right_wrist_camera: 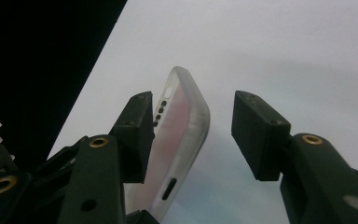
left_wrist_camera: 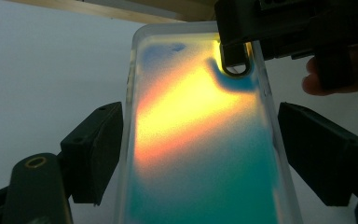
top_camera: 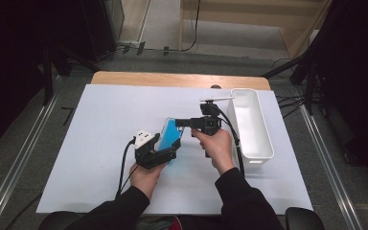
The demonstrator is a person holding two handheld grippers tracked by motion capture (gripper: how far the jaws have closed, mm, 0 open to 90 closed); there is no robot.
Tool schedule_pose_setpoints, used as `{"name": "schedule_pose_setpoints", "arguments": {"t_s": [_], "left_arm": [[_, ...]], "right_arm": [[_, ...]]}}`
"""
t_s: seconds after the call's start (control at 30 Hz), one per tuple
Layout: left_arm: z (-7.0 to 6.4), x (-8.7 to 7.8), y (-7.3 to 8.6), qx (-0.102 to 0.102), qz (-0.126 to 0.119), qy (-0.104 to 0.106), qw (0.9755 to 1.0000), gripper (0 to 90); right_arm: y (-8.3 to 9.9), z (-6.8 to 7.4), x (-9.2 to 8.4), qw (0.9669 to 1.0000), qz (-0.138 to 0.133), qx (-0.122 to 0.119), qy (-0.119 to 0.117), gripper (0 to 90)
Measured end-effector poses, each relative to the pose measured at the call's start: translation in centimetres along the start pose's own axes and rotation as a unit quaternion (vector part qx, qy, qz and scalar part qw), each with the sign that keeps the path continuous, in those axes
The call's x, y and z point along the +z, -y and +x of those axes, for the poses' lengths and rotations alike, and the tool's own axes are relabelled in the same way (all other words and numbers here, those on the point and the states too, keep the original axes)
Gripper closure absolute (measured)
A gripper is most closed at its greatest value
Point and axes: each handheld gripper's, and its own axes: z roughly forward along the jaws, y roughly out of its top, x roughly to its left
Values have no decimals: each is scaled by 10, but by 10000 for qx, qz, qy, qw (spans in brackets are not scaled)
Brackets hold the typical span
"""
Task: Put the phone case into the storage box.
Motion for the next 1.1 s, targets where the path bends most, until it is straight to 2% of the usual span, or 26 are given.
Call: {"name": "schedule_pose_setpoints", "arguments": {"t_s": [0.1, 0.17, 0.3, 0.37, 0.6, 0.73, 0.87, 0.93, 0.97, 1.0, 1.03, 1.1], "left_arm": [[0, 1, 0, -35, 14, 14, 10000, 165], [0, 1, 1, -19, 29, 0, 10000, 165], [-1, 1, 1, 3, -6, -41, 10000, 165], [-1, 1, 1, 38, -4, -50, 10000, 165], [-2, 0, 1, 98, -102, -22, 9999, 164], [-3, 1, 0, 30, 30, -9, 10000, 162], [-2, 3, -2, -9, 139, 67, 9999, 159], [-1, 4, -3, 41, 193, 103, 9998, 158], [-1, 5, -4, 72, 248, 83, 9996, 149], [-1, 5, -4, 99, 300, -22, 9995, 105], [-1, 6, -5, 100, 379, -66, 9992, 15], [0, 7, -7, 29, 488, -31, 9988, 0]], "right_arm": [[0, 0, 2, 10000, -24, 56, -42, 571], [-1, 0, 2, 9998, 32, 202, -86, 623], [0, -1, 2, 9996, 27, 256, -119, 740], [-1, -1, 2, 9992, 31, 355, -206, 759], [-1, 0, -1, 9985, -38, 435, -337, 776], [-2, 1, -3, 9981, 31, 471, -393, 779], [-3, 2, -4, 9985, 84, 427, -346, 780], [-3, 3, -5, 9987, 83, 388, -320, 780], [-3, 4, -5, 9987, 91, 383, -308, 780], [-4, 4, -5, 9990, 89, 352, -255, 780], [-4, 5, -5, 9991, 79, 326, -242, 780], [-5, 5, -6, 9994, 83, 291, -195, 780]]}}
